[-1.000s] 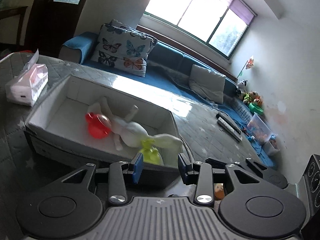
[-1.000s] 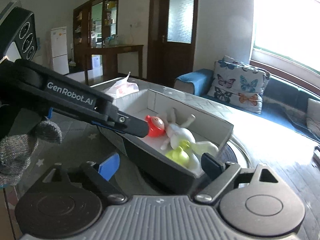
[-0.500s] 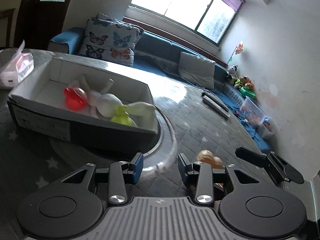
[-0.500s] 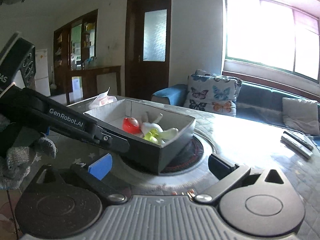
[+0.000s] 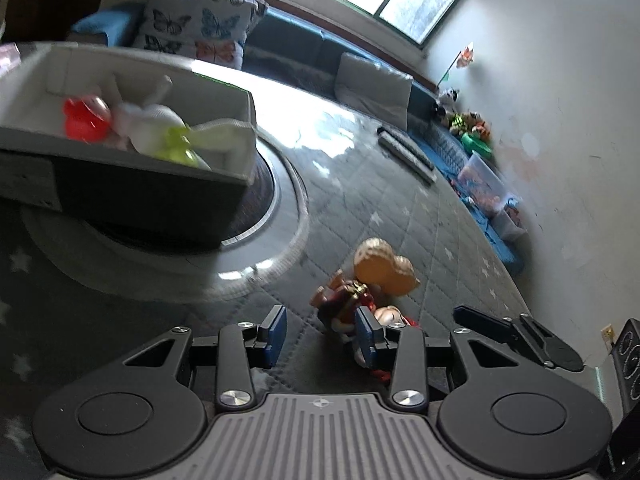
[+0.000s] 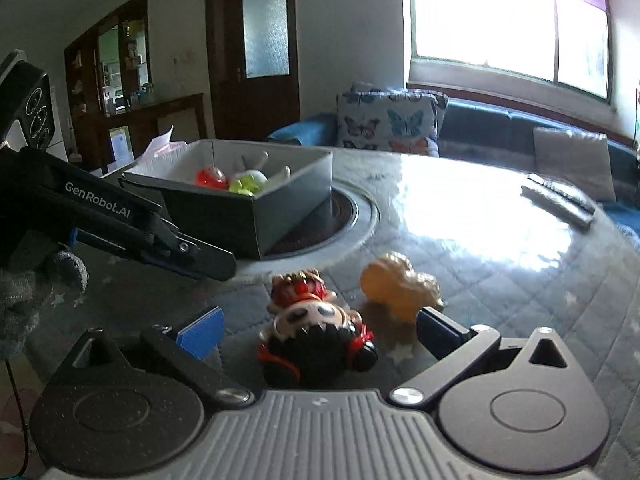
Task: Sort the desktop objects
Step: 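Lower the left gripper onto the cartoon doll and grasp it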
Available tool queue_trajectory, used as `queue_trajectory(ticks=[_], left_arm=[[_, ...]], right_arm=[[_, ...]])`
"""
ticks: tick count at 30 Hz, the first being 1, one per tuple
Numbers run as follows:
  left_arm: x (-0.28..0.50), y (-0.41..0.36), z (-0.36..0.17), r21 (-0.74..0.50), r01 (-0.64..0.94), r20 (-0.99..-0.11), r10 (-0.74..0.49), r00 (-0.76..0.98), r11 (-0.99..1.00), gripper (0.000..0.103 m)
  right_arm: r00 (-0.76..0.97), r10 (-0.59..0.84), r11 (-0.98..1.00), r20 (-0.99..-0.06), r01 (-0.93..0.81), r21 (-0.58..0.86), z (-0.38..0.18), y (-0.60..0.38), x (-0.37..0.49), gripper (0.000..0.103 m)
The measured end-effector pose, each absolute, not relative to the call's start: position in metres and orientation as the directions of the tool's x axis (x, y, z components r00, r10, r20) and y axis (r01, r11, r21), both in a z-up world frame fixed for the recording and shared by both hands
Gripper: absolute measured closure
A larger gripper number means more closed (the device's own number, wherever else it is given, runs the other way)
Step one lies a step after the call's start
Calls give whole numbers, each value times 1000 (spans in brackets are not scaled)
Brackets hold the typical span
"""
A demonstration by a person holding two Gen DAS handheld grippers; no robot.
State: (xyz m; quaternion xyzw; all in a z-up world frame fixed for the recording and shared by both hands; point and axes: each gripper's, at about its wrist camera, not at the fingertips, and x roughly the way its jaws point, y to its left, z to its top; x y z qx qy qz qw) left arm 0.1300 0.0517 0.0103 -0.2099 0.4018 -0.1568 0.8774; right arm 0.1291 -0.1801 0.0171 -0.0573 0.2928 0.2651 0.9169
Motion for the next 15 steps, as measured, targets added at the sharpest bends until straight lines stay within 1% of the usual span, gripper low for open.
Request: queue_trajectory(ticks=[1, 4, 6, 15], left_arm=[[132, 50, 7, -507, 104, -639, -454, 621, 856, 63], [139, 44, -1, -544, 95, -639, -484, 598, 834, 63], [144, 41, -7, -567, 88, -637, -504, 583, 819, 63], [155, 40, -21, -650, 40, -615, -556, 558, 759, 62]], right_arm=[[681, 454, 853, -574, -518, 59, 14, -181, 132, 1], [660, 459, 850, -594, -520, 80, 4, -185, 138, 7], [648, 464, 847, -604, -525, 88, 0, -184, 141, 9], [618, 493, 829, -613, -547, 116, -6, -182, 144, 27]])
